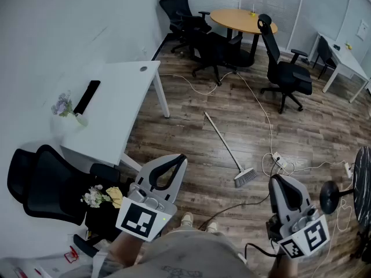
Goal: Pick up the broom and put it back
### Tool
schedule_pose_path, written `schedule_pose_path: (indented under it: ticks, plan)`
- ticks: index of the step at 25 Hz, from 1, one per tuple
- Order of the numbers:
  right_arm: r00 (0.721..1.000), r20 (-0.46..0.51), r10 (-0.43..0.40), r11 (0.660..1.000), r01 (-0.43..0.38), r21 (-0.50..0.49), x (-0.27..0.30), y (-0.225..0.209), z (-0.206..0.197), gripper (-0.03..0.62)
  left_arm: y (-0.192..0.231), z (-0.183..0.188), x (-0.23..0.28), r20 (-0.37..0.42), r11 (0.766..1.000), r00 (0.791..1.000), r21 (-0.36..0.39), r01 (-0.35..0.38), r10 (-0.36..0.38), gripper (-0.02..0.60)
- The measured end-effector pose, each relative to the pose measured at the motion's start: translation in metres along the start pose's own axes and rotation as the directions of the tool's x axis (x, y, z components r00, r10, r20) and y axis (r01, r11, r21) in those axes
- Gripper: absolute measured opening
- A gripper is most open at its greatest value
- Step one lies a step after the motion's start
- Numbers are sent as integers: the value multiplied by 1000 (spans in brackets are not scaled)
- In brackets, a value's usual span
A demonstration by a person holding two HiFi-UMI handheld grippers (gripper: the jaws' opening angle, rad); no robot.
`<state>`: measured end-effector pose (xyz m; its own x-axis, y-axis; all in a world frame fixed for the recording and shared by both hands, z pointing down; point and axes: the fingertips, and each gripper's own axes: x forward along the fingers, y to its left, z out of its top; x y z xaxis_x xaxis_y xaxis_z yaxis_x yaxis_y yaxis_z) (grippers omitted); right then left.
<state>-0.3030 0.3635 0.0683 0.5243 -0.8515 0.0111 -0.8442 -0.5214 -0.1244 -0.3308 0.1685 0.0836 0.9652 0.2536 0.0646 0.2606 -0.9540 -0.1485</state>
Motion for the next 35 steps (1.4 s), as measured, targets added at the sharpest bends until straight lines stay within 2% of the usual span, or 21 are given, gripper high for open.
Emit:
schedule_pose_path:
  ticks: [11, 17, 18, 20, 26, 35]
  plan:
    - [999, 34, -8, 1000, 7, 30, -20, -18, 3, 32, -21, 2, 6, -3, 1000, 1000, 3, -17, 17, 20]
    - [995, 98, -13, 999, 9, 43, -40, -32, 8, 34, -42, 3, 14, -13, 1000, 1000, -8, -19, 19, 20]
    - [994, 105, -16, 999, 11, 40, -44, -34, 8, 54, -46, 4, 15, -11, 1000, 1000, -8, -20, 20, 20]
    - [994, 106, -19, 999, 16, 31, -50, -41, 7, 177, -53, 4, 16, -10, 1000, 1000, -7, -24, 24, 20]
    - [996, 90, -9, 999, 5, 43, -48, -55, -4, 187, -59, 5, 27, -1, 1000, 1000, -13, -23, 23, 20]
    - [999, 46, -3, 1000, 2, 25, 0, -90, -30, 187, -24, -22, 72, 8, 999, 999, -20, -32, 32, 20]
